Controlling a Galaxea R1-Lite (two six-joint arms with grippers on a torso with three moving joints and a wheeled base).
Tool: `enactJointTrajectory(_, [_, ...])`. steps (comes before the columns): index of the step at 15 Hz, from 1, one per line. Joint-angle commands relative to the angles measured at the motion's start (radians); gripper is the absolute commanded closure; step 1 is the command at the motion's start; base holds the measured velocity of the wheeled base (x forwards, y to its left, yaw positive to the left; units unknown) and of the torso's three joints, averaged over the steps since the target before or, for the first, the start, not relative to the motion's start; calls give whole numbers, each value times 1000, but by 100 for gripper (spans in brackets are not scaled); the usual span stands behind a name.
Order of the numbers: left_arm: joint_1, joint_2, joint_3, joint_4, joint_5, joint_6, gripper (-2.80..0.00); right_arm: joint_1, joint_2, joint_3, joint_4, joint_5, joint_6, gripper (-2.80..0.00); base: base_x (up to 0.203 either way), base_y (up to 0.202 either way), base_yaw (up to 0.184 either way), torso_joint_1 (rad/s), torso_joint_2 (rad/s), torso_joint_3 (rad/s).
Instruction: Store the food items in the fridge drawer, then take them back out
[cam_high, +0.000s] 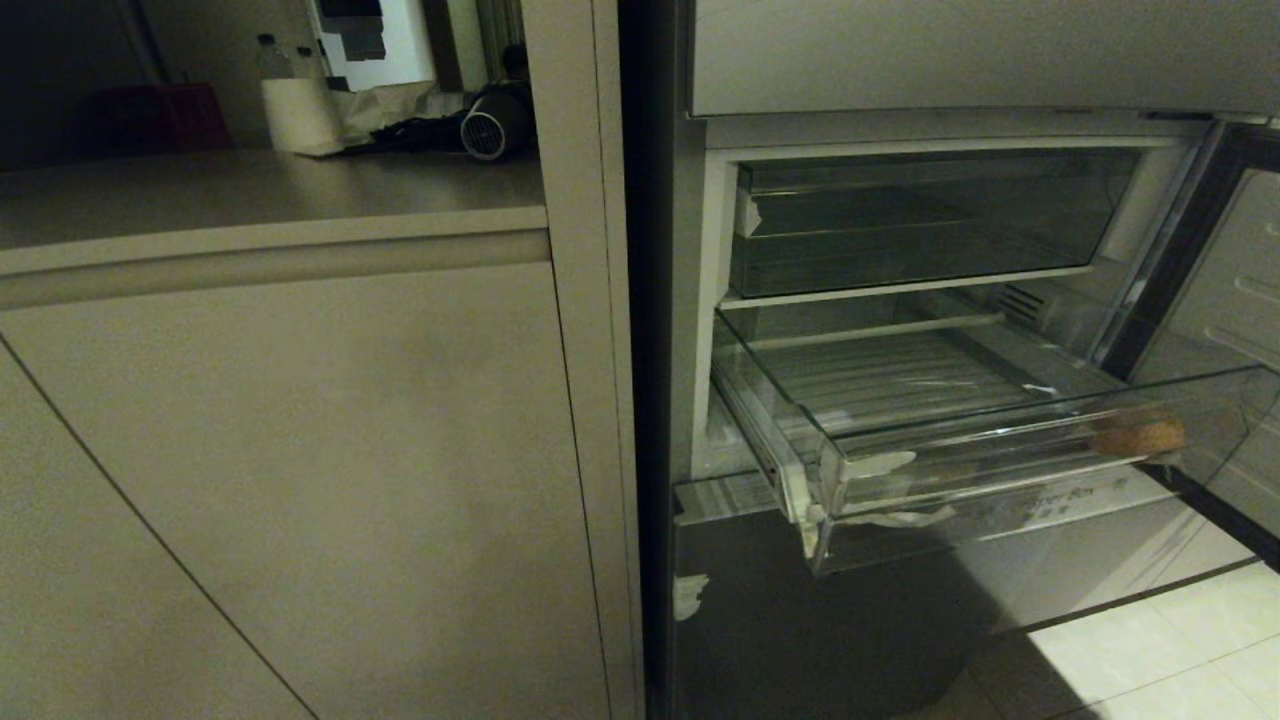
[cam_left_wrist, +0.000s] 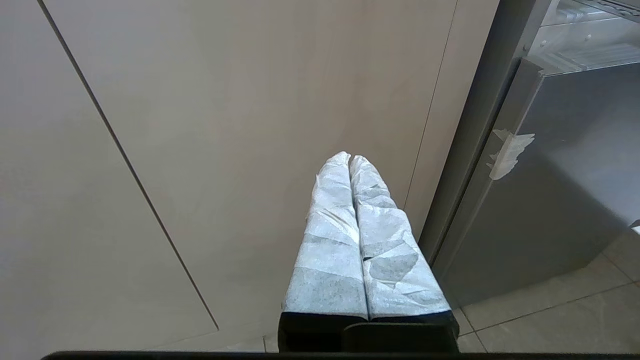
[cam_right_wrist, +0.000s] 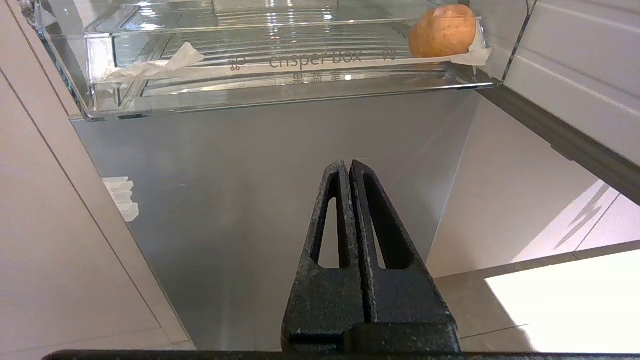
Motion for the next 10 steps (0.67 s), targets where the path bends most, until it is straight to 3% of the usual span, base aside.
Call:
enactJointTrajectory(1, [0,0,0,0,0,0,0,0,0,31,-1,0,1,0,0,0,0,0,0,0])
enactJointTrajectory(7, [0,0,0,0,0,0,0,0,0,31,-1,0,-1,0,0,0,0,0,0,0])
enactJointTrajectory(10, [0,0,0,0,0,0,0,0,0,31,2,0,1,0,0,0,0,139,-324,-197])
